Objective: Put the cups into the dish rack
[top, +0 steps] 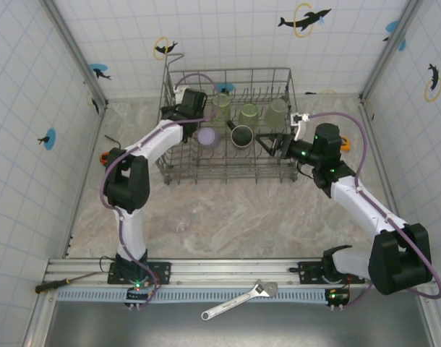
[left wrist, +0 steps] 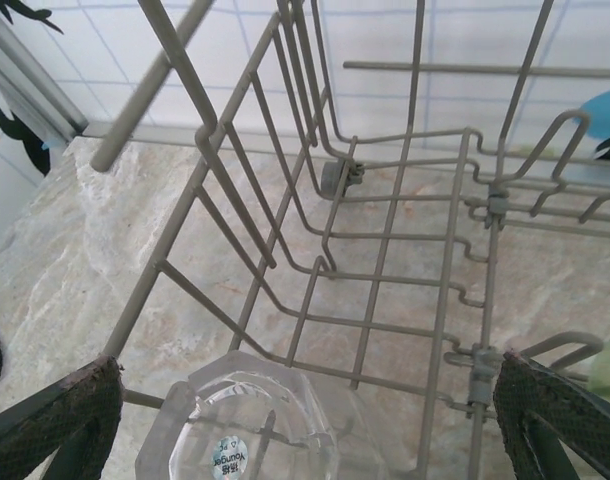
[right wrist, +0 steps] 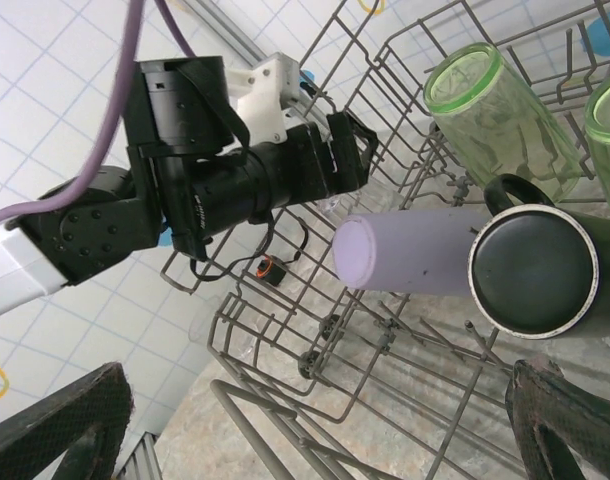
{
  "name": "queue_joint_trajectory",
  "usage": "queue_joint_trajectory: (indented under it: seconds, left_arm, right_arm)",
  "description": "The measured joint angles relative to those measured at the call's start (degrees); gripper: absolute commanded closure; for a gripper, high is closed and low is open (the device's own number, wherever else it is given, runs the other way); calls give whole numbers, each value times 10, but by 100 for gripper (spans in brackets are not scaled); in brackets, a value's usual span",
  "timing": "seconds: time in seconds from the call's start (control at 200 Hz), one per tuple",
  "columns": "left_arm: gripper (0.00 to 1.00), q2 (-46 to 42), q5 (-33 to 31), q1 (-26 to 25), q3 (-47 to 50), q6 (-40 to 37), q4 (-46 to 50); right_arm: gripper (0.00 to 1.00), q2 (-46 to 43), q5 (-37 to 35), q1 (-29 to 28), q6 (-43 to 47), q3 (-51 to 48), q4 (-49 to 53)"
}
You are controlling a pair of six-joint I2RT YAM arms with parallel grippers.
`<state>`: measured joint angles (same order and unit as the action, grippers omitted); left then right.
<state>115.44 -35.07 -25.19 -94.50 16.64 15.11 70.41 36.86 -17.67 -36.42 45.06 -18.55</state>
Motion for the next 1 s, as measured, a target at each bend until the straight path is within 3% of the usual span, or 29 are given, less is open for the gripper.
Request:
queue_joint_trajectory:
  seconds: [0.355, 1.001]
  left_arm:
    - [2, -68, 23, -1, -25, 16, 0]
    - [2, -232, -70, -17, -10, 94, 118]
  right_arm:
    - [1, -7, -11, -9, 4, -3, 7]
    - [1, -34, -13, -11, 13, -21, 23]
